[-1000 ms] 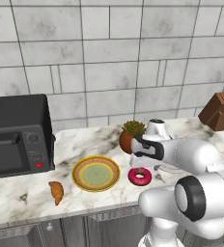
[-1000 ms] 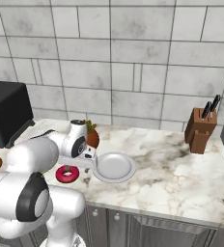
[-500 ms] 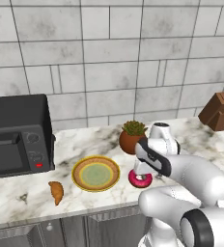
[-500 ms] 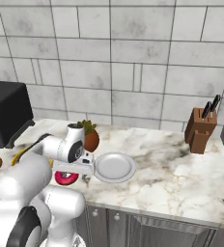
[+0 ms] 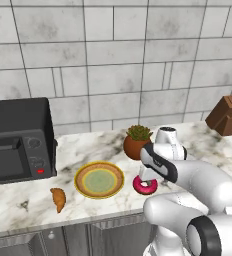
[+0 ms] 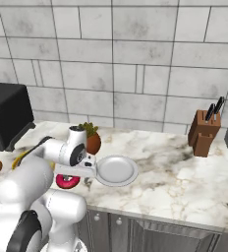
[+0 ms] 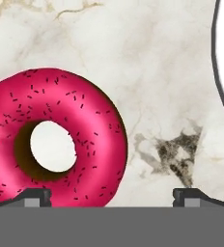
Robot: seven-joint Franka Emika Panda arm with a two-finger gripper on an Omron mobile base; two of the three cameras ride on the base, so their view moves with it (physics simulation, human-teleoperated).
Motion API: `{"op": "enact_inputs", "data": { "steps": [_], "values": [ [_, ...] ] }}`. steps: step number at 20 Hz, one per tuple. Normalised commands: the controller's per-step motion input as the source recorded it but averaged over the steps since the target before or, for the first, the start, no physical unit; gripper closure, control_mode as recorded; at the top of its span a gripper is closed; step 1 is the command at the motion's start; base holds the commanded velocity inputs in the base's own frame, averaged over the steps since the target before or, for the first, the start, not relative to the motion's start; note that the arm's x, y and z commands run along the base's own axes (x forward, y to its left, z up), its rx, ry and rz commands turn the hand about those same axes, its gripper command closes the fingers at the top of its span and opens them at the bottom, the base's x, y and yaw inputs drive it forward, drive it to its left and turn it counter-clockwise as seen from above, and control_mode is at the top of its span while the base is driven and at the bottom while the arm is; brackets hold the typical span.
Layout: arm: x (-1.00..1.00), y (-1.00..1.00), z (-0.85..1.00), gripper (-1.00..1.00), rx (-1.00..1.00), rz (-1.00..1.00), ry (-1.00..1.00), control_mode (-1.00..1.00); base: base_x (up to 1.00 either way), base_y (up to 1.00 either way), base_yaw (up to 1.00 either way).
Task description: Place the pastries on the plates.
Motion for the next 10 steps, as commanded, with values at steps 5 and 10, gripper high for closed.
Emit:
{"op": "enact_inputs", "data": {
  "steps": [5,10],
  "values": [
    [0.0,0.05,-0.55,-1.0,0.0,0.0,0.0,-1.0,0.0,0.0,0.0],
    [0.0,0.07,-0.63,-1.0,0.0,0.0,0.0,-1.0,0.0,0.0,0.0]
  ]
}}
